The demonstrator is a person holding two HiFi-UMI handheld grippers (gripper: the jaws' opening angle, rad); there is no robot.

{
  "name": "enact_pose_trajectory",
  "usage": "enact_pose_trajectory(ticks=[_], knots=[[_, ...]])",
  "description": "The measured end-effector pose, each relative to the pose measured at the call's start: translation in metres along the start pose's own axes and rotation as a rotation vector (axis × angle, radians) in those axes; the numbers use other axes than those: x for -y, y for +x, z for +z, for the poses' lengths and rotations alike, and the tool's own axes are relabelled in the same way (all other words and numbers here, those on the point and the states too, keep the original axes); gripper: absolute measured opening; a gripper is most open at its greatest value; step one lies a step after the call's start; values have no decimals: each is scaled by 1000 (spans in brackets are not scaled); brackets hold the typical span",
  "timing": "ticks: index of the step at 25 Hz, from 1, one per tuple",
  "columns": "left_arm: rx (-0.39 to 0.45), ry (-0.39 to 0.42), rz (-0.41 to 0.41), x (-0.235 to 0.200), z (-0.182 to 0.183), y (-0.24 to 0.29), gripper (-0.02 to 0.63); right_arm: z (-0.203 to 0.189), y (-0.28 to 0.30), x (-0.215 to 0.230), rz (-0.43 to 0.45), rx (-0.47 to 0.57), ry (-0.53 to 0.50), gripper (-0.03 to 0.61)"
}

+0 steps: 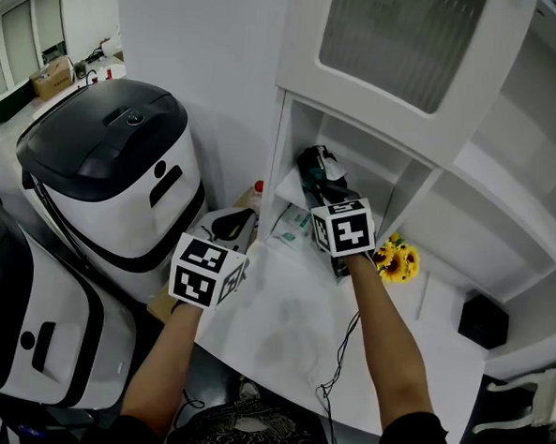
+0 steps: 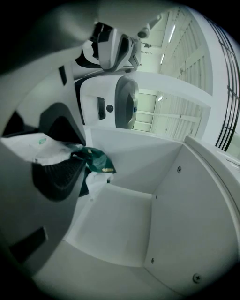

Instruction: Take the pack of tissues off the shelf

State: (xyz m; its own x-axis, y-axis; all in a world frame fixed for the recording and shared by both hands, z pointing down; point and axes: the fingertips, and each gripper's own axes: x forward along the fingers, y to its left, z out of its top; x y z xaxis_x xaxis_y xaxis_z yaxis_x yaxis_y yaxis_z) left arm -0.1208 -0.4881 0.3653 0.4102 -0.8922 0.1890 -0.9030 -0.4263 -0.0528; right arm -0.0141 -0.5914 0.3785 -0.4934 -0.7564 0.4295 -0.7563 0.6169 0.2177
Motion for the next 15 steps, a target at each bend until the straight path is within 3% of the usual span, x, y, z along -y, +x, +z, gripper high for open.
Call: enact_pose_trajectory(ticks=[5,15], knots=[[-5,0,5,-1,-3,-6,6,-1,-3,-1,-13,6,-3,43],[-12,13,10,2,-4,-19,6,2,-17,-6,-21,33,17,31]])
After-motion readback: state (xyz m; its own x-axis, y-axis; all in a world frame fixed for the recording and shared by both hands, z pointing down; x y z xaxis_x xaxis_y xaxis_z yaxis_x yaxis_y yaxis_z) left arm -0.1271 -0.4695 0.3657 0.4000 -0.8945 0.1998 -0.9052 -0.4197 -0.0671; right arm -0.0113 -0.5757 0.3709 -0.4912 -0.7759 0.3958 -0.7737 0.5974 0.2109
